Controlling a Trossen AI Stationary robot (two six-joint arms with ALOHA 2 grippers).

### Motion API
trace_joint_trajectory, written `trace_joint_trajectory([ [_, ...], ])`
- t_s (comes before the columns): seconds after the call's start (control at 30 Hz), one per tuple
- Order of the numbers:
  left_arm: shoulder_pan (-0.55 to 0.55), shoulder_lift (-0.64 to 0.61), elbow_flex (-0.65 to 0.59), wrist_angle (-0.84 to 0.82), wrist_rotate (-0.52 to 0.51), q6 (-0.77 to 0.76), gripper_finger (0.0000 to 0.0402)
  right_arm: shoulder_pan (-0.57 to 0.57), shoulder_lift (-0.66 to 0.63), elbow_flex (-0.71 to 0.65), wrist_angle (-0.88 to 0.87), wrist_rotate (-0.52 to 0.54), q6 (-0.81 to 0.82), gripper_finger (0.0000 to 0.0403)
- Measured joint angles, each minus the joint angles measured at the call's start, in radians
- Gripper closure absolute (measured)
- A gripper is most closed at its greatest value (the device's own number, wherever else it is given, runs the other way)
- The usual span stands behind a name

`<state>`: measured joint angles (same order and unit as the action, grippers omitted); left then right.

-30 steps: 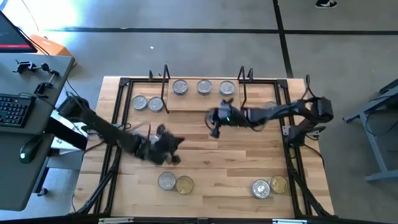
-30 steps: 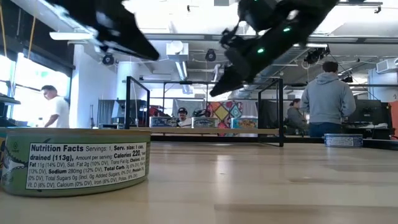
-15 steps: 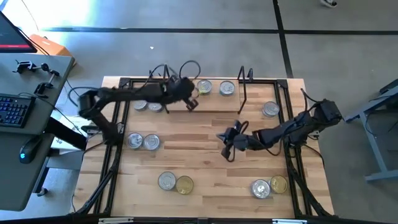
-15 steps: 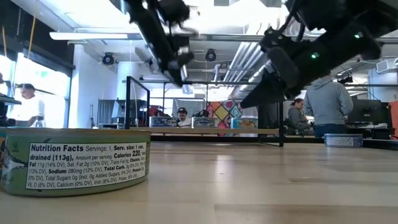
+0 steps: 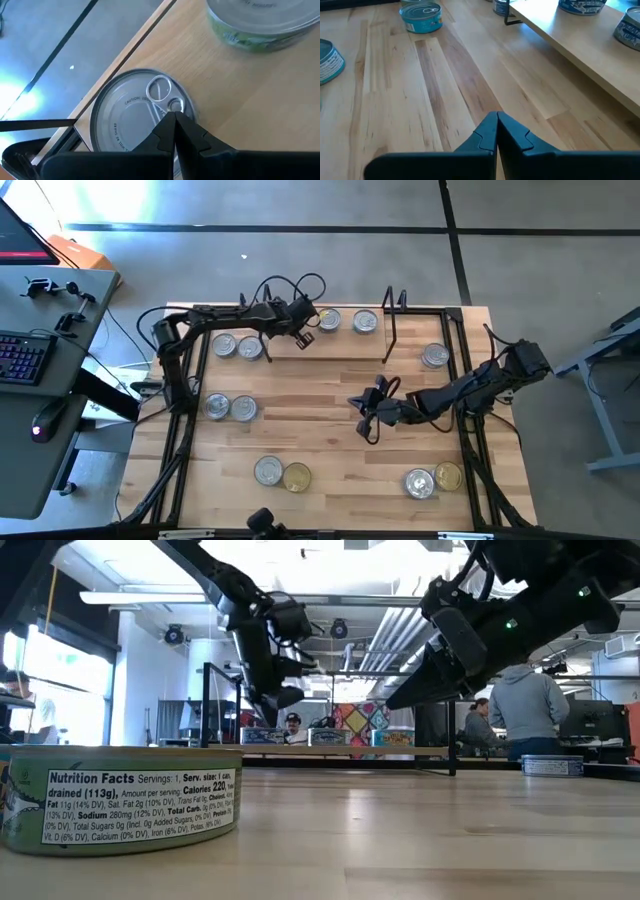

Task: Stack canned seafood by type on shelf
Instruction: Adjust the blue tuna can on the shelf, then move the green-blue tuna can to the right

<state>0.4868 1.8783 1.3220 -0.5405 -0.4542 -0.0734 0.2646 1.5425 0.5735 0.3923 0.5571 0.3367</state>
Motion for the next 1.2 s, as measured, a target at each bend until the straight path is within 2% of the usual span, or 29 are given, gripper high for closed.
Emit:
trace_joint_trajectory([
  [0.87, -0.001, 0.000, 0.000, -0.043, -0.096, -0.011, 0.0401, 0.000, 0.000, 0.001, 0.001, -0.004, 0.000, 0.0402],
  [1.2, -0.048, 0.000, 0.050, -0.040, -0.122, 0.029, 0.0401, -0.005, 0.000, 0.001, 0.001, 0.081, 0.003, 0.0402],
])
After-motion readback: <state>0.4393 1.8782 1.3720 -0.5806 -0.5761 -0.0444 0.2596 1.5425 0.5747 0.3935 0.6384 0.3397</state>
